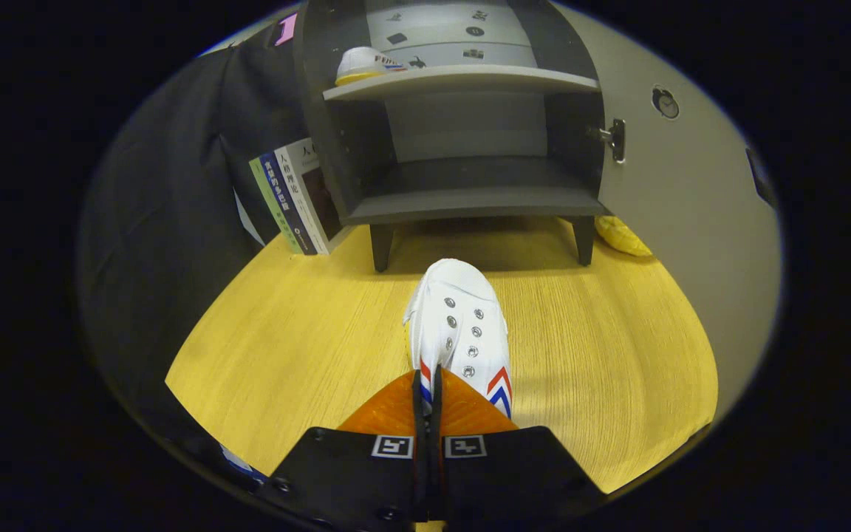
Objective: Open the shoe cabinet door, grab the shoes and put them into the shoe cabinet, then close the shoe cabinet door.
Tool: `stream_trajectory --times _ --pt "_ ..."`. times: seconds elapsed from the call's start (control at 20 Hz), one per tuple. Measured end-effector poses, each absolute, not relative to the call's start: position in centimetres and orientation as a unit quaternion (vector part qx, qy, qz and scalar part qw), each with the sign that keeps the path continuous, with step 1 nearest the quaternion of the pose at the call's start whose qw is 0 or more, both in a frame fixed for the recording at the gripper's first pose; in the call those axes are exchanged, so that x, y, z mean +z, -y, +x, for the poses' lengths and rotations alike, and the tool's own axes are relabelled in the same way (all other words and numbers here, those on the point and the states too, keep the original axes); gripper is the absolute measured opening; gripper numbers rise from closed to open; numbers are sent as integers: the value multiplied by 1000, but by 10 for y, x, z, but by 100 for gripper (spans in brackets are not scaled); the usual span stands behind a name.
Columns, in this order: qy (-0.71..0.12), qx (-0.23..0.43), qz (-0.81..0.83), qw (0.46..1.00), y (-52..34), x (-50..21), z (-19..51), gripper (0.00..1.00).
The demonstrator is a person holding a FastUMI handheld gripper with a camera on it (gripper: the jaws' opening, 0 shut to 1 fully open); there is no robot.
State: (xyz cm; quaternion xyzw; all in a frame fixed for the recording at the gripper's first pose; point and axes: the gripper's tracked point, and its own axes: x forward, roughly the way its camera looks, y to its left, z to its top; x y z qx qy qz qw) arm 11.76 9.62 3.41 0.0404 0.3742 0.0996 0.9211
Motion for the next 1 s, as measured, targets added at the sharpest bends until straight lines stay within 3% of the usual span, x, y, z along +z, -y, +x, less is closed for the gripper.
stream_trajectory --times 1.0 --pt "-152 93 52 983 -62 276 251 2"
